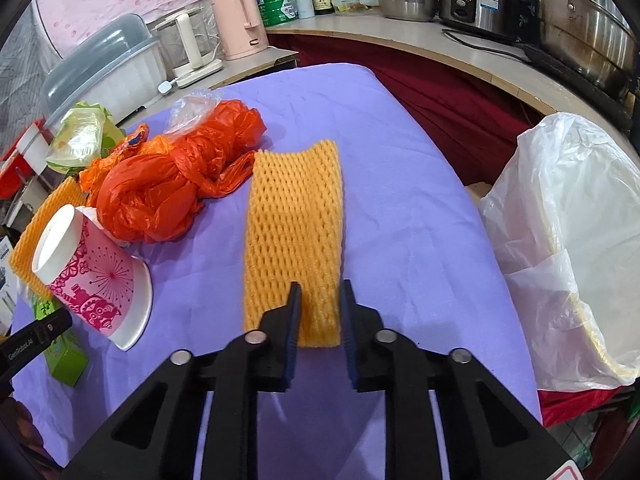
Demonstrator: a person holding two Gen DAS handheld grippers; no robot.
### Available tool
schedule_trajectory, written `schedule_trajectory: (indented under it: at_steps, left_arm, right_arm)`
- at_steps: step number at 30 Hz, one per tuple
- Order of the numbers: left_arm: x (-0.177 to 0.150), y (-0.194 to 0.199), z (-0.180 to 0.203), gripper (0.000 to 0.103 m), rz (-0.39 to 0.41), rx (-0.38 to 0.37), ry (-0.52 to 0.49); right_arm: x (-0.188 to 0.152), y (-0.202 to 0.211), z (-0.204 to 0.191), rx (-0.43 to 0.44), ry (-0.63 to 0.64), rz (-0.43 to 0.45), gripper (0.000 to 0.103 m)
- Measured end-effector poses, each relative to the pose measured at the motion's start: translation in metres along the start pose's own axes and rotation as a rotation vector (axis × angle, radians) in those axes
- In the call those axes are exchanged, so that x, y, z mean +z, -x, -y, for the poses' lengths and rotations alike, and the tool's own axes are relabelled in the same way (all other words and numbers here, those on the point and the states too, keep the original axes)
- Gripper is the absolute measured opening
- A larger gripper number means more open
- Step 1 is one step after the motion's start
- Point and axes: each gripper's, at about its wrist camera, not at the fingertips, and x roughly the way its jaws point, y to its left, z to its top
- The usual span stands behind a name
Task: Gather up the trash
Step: 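Grasp the orange mesh sleeve with the right gripper while the left gripper grasps the green NB box, then carry the mesh sleeve and green box over the white trash bin with both grippers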
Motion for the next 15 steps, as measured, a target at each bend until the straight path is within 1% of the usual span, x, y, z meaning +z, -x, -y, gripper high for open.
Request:
schedule_trajectory:
  at_steps: [4,9,15]
  left_arm:
    - [-0.008,0.009,-0.008,0.055,-0.007,-0.019,-0.006]
    - [-0.022,0.023,-0.018,0.048,-0.009,-0.023,-0.023]
    - [-0.043,0.052,-0.034,0.045,0.016,-0.030,-0.051]
  right_arm:
    - [-0.005,0.010,-0.004,0.011,0.017,0.006,0.011]
    - [-0.013,0.034,-0.009,0.013,0.040,0.031,0.010]
    - [-0.023,0.065,-0.005,0.013,0.050,0.056,0.010]
